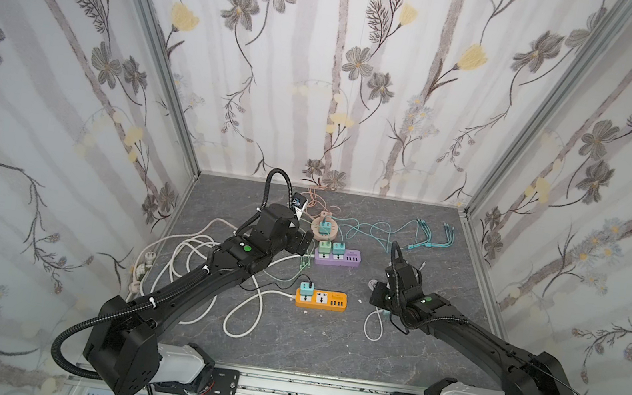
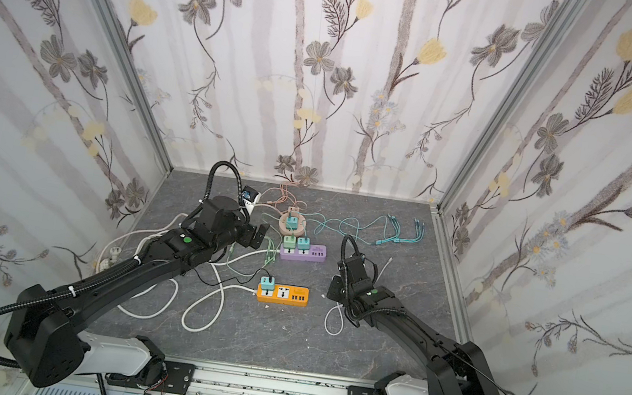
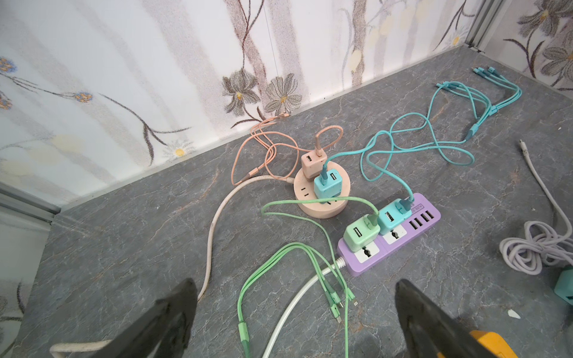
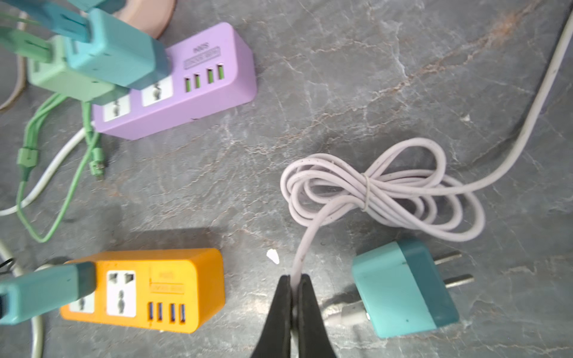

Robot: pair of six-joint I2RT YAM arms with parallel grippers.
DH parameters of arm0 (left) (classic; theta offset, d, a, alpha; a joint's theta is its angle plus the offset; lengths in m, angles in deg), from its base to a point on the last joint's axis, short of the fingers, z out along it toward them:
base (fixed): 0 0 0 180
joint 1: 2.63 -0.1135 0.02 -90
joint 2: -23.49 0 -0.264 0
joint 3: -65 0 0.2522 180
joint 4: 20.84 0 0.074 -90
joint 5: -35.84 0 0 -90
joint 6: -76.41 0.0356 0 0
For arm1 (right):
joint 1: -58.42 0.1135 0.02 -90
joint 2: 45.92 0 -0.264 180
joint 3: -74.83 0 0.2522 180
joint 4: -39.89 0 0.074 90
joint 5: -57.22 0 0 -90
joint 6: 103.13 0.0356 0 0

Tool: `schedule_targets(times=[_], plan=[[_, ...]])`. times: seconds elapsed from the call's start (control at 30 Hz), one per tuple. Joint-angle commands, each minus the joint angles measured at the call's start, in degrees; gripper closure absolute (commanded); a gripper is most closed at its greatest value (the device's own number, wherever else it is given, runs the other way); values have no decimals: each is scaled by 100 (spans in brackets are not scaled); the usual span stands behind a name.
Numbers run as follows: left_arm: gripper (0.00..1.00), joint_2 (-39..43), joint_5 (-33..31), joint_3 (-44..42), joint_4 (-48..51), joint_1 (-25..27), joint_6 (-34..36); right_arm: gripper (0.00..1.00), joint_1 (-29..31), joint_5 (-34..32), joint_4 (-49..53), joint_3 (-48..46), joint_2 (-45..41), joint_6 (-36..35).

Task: Insert the plug
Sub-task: 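Grasp the white-corded teal charger with the right gripper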

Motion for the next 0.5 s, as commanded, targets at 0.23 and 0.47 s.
schedule_targets(times=[0.23,0.47], plan=[[0,-516,679,652,814,-37,-381,100,128,1115,-94,-56,-180,-843],[0,-696,849,732,899,-6,-431,95,379,1238,8,90,179,-902]])
